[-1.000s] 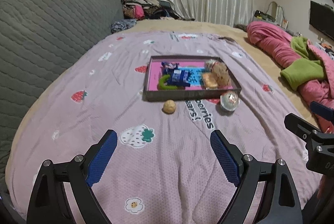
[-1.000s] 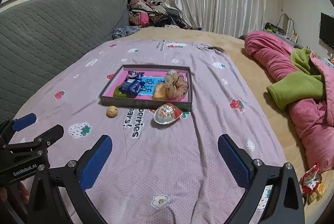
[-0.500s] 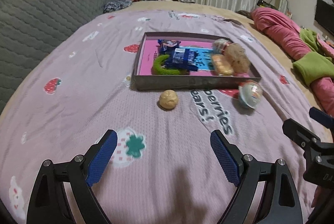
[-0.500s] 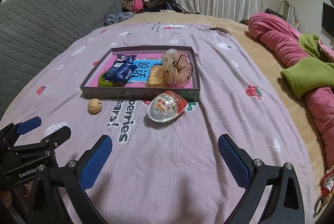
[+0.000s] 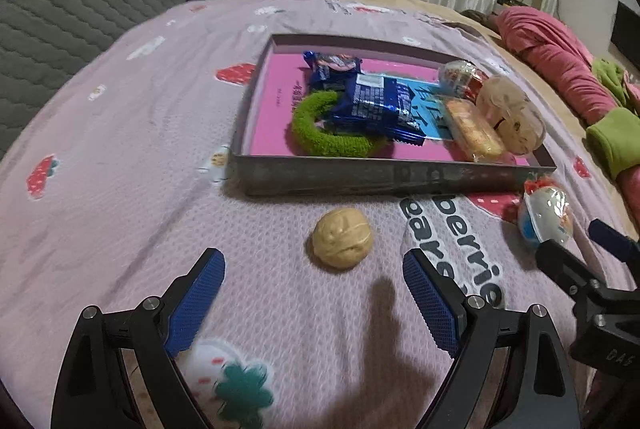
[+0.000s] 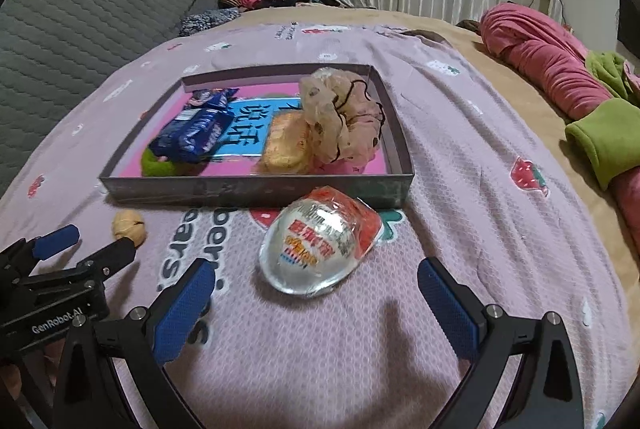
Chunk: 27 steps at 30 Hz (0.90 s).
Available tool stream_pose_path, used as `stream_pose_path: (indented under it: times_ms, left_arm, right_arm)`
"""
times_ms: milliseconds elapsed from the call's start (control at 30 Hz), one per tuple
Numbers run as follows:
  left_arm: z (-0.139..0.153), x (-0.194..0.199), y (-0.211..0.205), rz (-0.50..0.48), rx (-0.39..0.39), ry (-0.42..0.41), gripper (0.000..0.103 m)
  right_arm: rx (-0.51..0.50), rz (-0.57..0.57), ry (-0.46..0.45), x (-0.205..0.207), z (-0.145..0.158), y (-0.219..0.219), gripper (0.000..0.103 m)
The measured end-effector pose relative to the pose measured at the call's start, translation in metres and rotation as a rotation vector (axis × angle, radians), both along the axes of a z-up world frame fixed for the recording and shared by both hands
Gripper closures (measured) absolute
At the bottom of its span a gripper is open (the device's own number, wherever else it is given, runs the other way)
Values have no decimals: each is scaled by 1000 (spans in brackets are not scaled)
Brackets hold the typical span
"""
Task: Organize objects
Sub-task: 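Grasp the walnut with the left tool while the right tool grasps the clear candy egg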
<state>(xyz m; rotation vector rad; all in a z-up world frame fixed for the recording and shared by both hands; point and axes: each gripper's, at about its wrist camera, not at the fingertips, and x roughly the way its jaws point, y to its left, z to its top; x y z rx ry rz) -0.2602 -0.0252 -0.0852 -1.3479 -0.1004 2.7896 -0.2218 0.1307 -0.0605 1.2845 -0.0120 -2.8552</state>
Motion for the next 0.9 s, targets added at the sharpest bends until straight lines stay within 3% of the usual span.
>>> stream_pose_path:
  times_ms: [300,367,467,500,667,900]
  left_arm:
    - [-11,-20,2,-3,6,-13,12]
    - [-13,-22,2,-3,7,-23,12]
    - [-14,-24,3,-7,2,-21,13]
    - [-14,-24,4,-9,0,-24,16]
    - [-15,-24,7,-17,-13,-24,64]
    - [-15,-20,8,-35,5,-23,68]
  right_arm:
    - [8,-9,-22,-22,-13,0,2]
    - [11,-5,-22,-24,-14,0,7]
    - [15,-15,-30,-28,-16,2,27]
    - [9,-14,-35,-29,-17,3,29]
    - [-11,5,-21,-27,-17,3,33]
    - [-36,32,-15,-20,-14,3,46]
